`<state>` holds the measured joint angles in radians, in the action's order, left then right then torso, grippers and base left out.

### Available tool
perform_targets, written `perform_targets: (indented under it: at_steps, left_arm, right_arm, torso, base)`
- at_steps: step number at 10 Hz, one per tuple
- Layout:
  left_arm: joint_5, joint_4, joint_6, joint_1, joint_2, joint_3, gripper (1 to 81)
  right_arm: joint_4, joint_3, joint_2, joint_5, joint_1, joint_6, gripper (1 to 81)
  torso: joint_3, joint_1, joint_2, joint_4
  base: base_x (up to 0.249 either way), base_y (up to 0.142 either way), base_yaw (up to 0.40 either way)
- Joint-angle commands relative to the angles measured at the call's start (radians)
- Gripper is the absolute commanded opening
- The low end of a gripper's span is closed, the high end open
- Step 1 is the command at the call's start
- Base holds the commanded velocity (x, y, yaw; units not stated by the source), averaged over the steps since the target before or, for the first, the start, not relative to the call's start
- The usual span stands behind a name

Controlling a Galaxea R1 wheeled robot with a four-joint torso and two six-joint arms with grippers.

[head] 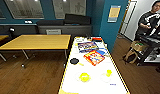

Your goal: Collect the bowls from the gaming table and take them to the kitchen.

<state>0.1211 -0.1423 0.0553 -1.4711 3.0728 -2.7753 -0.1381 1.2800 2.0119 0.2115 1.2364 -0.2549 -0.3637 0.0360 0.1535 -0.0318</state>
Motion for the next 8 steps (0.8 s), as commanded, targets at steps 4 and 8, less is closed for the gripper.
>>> perform_targets:
  at_steps: [4, 8]
  left_arm:
    - [-0.058, 0.004, 0.000, 0.027, 0.005, 0.003, 81.1]
    - [-0.060, 0.003, 0.000, 0.030, 0.006, 0.003, 81.1]
  right_arm:
    - [0.330, -0.015, -0.214, -0.276, -0.398, -0.007, 81.1]
    - [0.425, 0.085, -0.218, -0.435, -0.568, -0.007, 81.1]
  torso:
    - [0.000, 0.000, 0.000, 0.000]
    - [-0.031, 0.001, -0.001, 0.000]
  base:
    - [0.000, 0.000, 0.000]
    - [0.000, 0.000, 0.000]
